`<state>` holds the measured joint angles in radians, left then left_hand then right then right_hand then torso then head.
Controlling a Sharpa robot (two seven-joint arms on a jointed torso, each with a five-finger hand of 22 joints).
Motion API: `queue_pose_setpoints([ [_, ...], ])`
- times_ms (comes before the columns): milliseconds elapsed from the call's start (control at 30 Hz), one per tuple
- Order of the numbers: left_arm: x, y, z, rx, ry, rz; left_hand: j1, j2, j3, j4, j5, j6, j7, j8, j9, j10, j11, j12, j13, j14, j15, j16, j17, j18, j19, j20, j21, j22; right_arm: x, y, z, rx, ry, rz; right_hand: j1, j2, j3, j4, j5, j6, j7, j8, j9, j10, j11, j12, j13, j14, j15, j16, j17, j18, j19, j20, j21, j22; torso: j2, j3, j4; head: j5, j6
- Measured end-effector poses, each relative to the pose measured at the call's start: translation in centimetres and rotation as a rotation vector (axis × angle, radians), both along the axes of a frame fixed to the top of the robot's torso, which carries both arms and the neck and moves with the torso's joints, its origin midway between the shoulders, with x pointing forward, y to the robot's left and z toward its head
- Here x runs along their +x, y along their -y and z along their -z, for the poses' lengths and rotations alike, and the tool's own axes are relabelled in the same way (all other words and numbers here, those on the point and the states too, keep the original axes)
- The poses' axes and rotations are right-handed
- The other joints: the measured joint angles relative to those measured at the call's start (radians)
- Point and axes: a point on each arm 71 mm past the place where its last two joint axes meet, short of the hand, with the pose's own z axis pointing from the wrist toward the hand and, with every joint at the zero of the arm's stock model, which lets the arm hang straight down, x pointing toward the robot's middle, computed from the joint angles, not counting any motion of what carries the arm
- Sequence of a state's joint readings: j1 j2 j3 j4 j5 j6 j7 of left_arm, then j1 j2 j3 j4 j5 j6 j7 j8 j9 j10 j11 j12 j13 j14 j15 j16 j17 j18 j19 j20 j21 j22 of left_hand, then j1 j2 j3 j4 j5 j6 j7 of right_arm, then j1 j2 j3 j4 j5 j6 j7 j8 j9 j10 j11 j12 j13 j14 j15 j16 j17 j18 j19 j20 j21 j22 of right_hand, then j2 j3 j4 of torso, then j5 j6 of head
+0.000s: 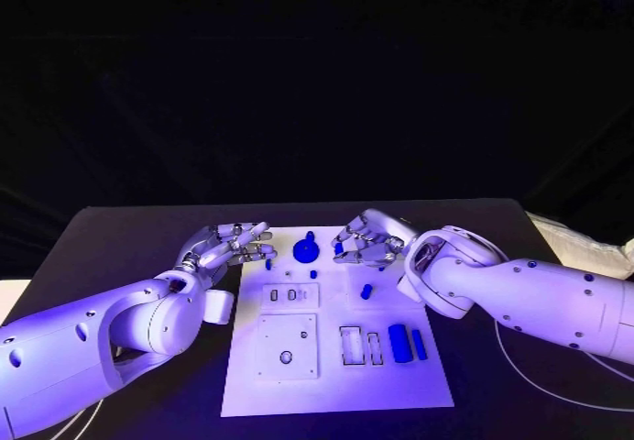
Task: Assemble the parts on the task board
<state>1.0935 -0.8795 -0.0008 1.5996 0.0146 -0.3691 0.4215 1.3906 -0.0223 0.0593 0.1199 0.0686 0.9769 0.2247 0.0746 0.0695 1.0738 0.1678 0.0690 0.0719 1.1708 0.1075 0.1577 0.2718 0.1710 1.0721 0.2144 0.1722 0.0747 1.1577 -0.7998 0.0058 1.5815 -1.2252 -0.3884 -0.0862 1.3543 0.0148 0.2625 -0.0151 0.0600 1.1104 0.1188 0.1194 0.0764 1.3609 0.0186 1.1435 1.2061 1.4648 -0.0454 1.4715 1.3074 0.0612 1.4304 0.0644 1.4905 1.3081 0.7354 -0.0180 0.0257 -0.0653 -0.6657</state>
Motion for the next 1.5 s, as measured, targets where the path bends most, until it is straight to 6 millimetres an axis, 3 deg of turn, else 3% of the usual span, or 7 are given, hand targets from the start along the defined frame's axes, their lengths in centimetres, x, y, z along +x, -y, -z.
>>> queue_pose_setpoints([
  [233, -0.2, 0.4, -0.1, -0.01, -0.002, 0.009, 0.0, 0.0, 0.0, 0.0, 0.0, 0.0, 0.0, 0.0, 0.0, 0.0, 0.0, 0.0, 0.0, 0.0, 0.0, 0.0, 0.001, 0.0, 0.0, 0.0, 0.0, 0.0, -0.8, -4.2, 1.3, -0.054, -0.009, -0.048, 0.0, 0.0, 0.0, 0.0, -0.003, 0.0, 0.0, 0.0, 0.0, 0.0, 0.0, -0.009, -0.005, 0.0, 0.0, -0.004, 0.0, 0.0, 0.0, 0.0, 0.0, 0.0, -0.006, -0.0124, 0.0072, 0.0, -0.011],
  [500, -0.4, 0.7, -0.2, -0.016, -0.004, 0.017, 0.0, 0.0, 0.003, -0.003, 0.0, 0.0, 0.0, 0.0, 0.0, 0.0, 0.0, 0.0, 0.0, 0.0, 0.0, 0.0, 0.001, 0.0, 0.0, 0.0, 0.0, 0.0, -1.4, -6.7, 3.4, -0.11, -0.042, -0.051, 0.0, 0.0, 0.0, 0.0, -0.004, -0.002, -0.002, 0.0, 0.0, -0.004, -0.004, -0.016, -0.01, 0.0, 0.0, -0.008, 0.001, 0.0, -0.004, -0.004, -0.003, 0.0, -0.007, -0.0216, 0.0134, 0.011, -0.021],
  [1000, -0.5, 0.7, -0.2, -0.018, -0.005, 0.018, 0.0, 0.0, 0.003, -0.003, 0.0, 0.0, 0.0, 0.0, 0.0, 0.0, 0.0, 0.0, 0.0, 0.0, 0.0, 0.0, 0.001, 0.0, 0.0, 0.0, 0.0, 0.0, -1.8, -8.0, 5.0, -0.179, -0.064, -0.053, 0.0, 0.0, 0.0, 0.0, 0.003, -0.003, -0.003, 0.0, 0.0, -0.004, -0.003, -0.019, -0.012, 0.0, 0.0, -0.008, 0.001, 0.0, -0.004, -0.004, -0.007, 0.0, -0.006, -0.0198, 0.0113, 0.029, -0.032],
  [1500, -0.5, 0.7, -0.3, -0.019, -0.005, 0.018, 0.0, 0.0, 0.003, -0.003, 0.0, 0.0, 0.0, 0.0, 0.0, 0.0, 0.0, 0.0, 0.0, 0.0, 0.0, 0.0, 0.001, 0.0, 0.0, 0.0, 0.0, 0.0, -1.9, -7.9, 4.9, -0.21, -0.052, -0.053, 0.0, -0.001, -0.002, -0.001, 0.002, -0.003, -0.003, 0.0, 0.0, -0.006, -0.002, -0.049, -0.029, 0.0, 0.0, -0.013, 0.0, 0.0, -0.011, -0.003, -0.012, -0.001, -0.005, -0.0186, 0.0107, 0.029, -0.036],
])
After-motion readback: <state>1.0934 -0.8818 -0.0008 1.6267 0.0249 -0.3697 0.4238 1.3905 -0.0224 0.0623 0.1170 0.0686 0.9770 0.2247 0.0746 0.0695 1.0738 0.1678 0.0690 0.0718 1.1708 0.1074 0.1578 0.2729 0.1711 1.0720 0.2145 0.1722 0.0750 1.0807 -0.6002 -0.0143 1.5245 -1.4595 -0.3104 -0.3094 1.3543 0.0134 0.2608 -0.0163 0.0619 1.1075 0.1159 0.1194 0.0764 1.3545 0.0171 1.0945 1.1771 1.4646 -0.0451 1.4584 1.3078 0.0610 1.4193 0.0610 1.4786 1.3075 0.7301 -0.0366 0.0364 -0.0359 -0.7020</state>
